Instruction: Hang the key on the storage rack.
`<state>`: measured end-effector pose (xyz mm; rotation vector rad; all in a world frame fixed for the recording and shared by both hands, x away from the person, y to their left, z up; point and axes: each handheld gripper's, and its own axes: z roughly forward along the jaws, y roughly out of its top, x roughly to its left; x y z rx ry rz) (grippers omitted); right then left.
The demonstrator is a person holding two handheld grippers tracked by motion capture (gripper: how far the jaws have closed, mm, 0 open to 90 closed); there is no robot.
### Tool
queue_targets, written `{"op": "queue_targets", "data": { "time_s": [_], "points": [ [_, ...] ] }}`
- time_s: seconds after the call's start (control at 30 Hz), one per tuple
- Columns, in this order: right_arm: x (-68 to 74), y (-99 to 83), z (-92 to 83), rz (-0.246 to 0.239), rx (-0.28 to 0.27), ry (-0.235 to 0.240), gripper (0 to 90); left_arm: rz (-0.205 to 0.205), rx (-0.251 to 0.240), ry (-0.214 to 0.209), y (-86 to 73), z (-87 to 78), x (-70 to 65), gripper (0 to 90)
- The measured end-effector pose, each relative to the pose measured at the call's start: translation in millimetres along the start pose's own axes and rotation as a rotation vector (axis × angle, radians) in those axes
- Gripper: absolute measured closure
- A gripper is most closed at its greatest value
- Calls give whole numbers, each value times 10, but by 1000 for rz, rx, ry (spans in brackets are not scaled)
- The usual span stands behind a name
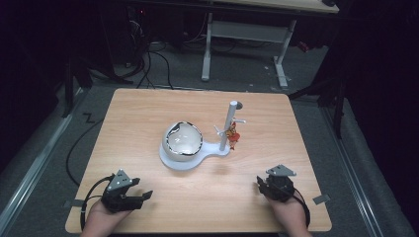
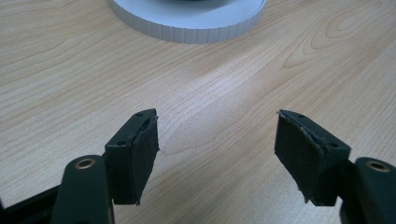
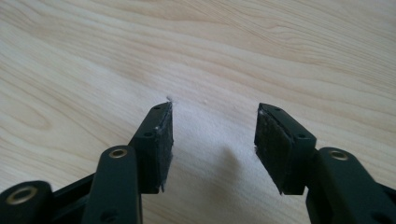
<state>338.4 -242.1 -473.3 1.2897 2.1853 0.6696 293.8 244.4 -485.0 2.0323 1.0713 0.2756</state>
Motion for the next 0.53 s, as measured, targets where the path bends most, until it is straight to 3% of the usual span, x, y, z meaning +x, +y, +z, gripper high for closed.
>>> {"op": "queue_targets", "data": {
  "time_s": [0.07, 0.13, 0.2, 0.37, 0.53],
  "points": [
    [-84, -7, -63, 86, -39, 30, 448, -26, -15, 13, 0, 0, 9, 307],
    [-123, -4, -99, 110, -62, 23, 440, -37, -21, 13, -3, -2, 13, 306],
    [-139, -33, -73, 105, -47, 39, 423, -51, -21, 12, -9, -1, 6, 306],
    [-165, -112, -12, 101, -1, 66, 412, -33, -25, 15, 40, 23, -43, 306],
    [-183, -124, -20, 101, -14, 72, 398, 4, -3, 5, 44, 76, -86, 305]
  ]
}}
